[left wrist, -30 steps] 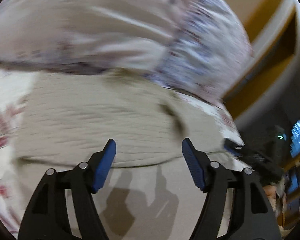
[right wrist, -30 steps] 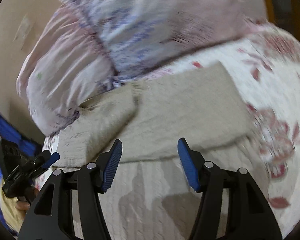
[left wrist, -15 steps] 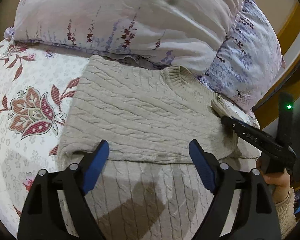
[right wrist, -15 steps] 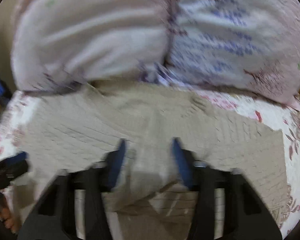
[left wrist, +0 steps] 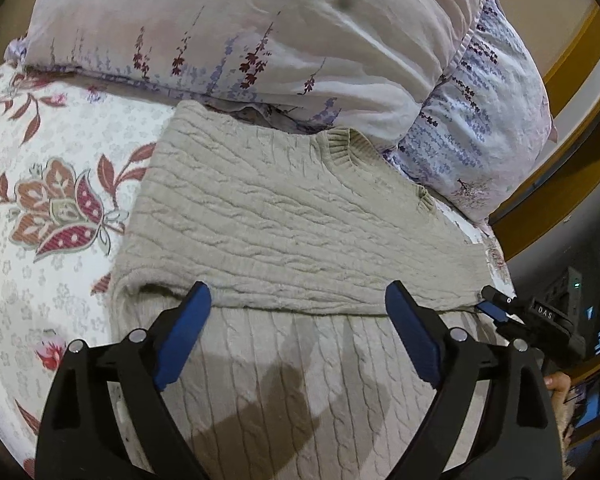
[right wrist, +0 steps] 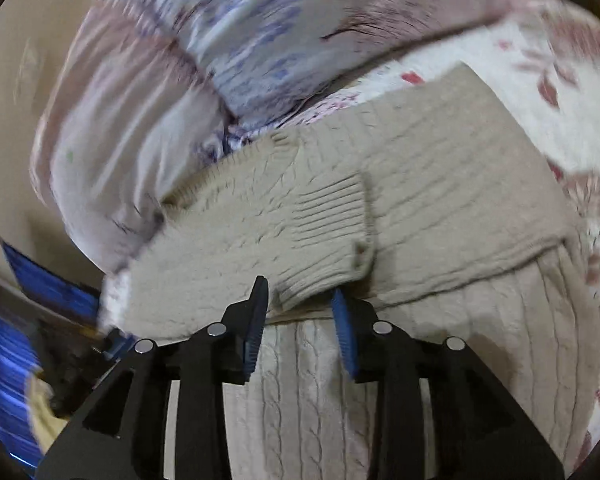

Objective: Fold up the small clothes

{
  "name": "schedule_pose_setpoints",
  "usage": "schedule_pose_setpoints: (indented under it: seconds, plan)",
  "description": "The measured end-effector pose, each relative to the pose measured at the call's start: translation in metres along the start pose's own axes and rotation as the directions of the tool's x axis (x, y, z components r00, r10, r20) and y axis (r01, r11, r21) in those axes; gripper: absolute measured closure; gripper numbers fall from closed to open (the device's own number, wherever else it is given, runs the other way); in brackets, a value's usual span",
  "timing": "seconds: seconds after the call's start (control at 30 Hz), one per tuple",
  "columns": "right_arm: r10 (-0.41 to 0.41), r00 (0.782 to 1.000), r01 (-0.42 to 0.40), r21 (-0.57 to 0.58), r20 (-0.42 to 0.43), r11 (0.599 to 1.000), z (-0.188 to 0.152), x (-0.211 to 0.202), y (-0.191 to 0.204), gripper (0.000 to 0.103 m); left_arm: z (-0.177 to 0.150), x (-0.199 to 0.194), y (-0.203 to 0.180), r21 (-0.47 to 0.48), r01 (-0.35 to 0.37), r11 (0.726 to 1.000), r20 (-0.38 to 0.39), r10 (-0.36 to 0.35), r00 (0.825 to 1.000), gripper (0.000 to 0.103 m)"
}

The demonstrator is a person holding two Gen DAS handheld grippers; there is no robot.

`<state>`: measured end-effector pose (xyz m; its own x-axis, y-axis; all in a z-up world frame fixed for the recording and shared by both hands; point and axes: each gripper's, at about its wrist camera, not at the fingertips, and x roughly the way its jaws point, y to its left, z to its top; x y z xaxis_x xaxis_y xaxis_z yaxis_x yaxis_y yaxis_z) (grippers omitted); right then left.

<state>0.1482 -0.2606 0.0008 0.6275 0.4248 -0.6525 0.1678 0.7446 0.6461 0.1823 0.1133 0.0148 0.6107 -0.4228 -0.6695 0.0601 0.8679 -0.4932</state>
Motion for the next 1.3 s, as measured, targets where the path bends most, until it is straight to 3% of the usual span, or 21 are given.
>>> schedule_pose_setpoints:
  seconds: [0.07,0.23,0.27,0.33,0.4,0.43,0.53,0.57,0.6,0.63,0.7,0.77,1.07,1.17,1.3]
  plan:
    - [0.042,0.999,-0.042,0.054,0.001,0.998,0.005,-0.003,-0.01,0.059,-0.002,0.0,0.005,-0.027,0.02,0.999,-0.019,-0.021,1.0,0.014]
    - [0.054,0.998,-0.053,0.091,-0.013,0.994,0.012,0.007,-0.019,0.061,-0.004,-0.004,0.006,-0.038,0.03,0.999,-0.016,-0.031,0.999,0.014]
    - [0.049,0.999,-0.047,0.089,-0.013,0.995,0.014,0.011,-0.018,0.065,-0.005,-0.004,0.006,-0.036,0.029,0.999,-0.017,-0.03,0.999,0.014]
    - [-0.001,1.0,0.002,0.048,-0.021,0.999,0.019,0.016,-0.013,0.095,-0.005,-0.004,0.005,-0.03,0.028,0.999,-0.018,-0.028,0.999,0.014]
    - [-0.019,0.999,0.02,-0.03,0.035,0.999,0.024,0.009,0.002,0.095,-0.005,-0.004,0.005,-0.024,0.029,0.999,-0.017,-0.029,0.999,0.014]
    - [-0.004,0.994,0.015,-0.1,0.107,0.995,0.025,-0.003,0.015,0.095,-0.005,-0.004,0.005,-0.023,0.03,0.999,-0.017,-0.03,0.999,0.014]
    - [0.063,0.959,0.011,-0.26,0.275,0.965,0.021,-0.033,0.046,0.095,-0.005,-0.004,0.005,-0.021,0.031,0.999,-0.014,-0.031,0.999,0.014]
    - [0.049,0.956,0.035,-0.278,0.289,0.96,0.021,-0.033,0.049,0.095,-0.005,-0.004,0.005,-0.021,0.031,0.999,-0.013,-0.031,0.999,0.014]
    - [0.008,0.96,0.074,-0.282,0.28,0.957,0.021,-0.029,0.048,0.095,-0.006,-0.004,0.004,-0.019,0.032,0.999,-0.012,-0.032,0.999,0.014]
    - [-0.095,0.968,0.154,-0.254,0.231,0.955,0.023,-0.014,0.038,0.095,-0.005,-0.004,0.004,-0.018,0.034,0.999,-0.011,-0.034,0.999,0.013]
    - [-0.177,0.973,0.204,-0.193,0.148,0.96,0.024,0.006,0.02,0.095,-0.005,-0.004,0.004,-0.015,0.035,0.999,-0.009,-0.035,0.999,0.013]
    - [-0.19,0.977,0.201,-0.136,0.092,0.97,0.02,0.018,0.002,0.095,-0.006,-0.005,0.004,-0.013,0.038,0.999,-0.008,-0.038,0.999,0.013]
    - [-0.231,0.969,0.244,-0.178,0.089,0.953,0.018,0.016,0.005,0.095,-0.008,-0.008,0.007,-0.026,0.051,0.998,0.003,-0.051,0.999,0.013]
    - [-0.244,0.967,0.254,-0.186,0.076,0.949,0.017,0.014,0.007,0.091,-0.009,-0.013,0.014,-0.05,0.055,0.997,0.014,-0.055,0.998,0.013]
    - [-0.248,0.963,0.263,-0.174,0.102,0.949,0.01,-0.011,0.004,0.054,-0.011,-0.03,0.035,-0.11,0.033,0.993,0.061,-0.026,0.998,0.015]
